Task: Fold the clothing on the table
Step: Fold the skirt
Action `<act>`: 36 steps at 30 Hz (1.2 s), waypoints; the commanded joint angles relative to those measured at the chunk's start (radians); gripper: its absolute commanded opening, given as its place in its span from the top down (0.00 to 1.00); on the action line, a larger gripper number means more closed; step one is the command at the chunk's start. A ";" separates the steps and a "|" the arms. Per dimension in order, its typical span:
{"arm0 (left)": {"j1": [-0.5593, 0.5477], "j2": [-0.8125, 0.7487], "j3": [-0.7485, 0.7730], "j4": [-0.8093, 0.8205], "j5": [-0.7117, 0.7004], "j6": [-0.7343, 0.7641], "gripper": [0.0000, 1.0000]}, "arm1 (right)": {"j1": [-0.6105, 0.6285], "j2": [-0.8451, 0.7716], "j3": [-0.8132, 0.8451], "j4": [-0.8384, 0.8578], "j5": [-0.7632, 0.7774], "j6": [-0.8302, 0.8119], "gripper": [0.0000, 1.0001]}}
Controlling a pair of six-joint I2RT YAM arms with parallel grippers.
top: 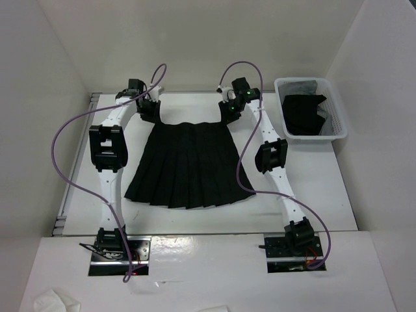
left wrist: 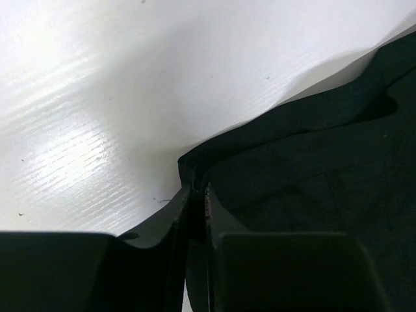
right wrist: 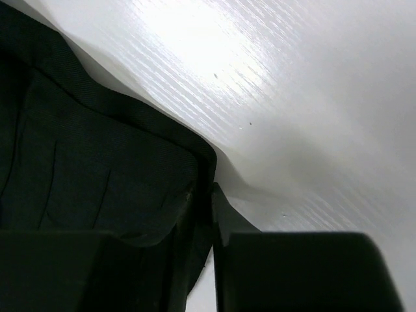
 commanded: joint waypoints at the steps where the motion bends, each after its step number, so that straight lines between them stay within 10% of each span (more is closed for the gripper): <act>1: 0.004 0.017 0.060 -0.020 0.053 0.023 0.84 | 0.003 0.026 0.027 -0.007 0.018 -0.007 0.83; 4: 0.015 0.017 0.060 -0.020 0.062 0.032 0.88 | 0.003 0.005 0.027 -0.007 0.041 -0.007 1.00; 36: 0.021 -0.524 -0.249 -0.364 0.174 0.222 0.96 | 0.008 -0.635 -0.407 -0.108 0.030 -0.103 1.00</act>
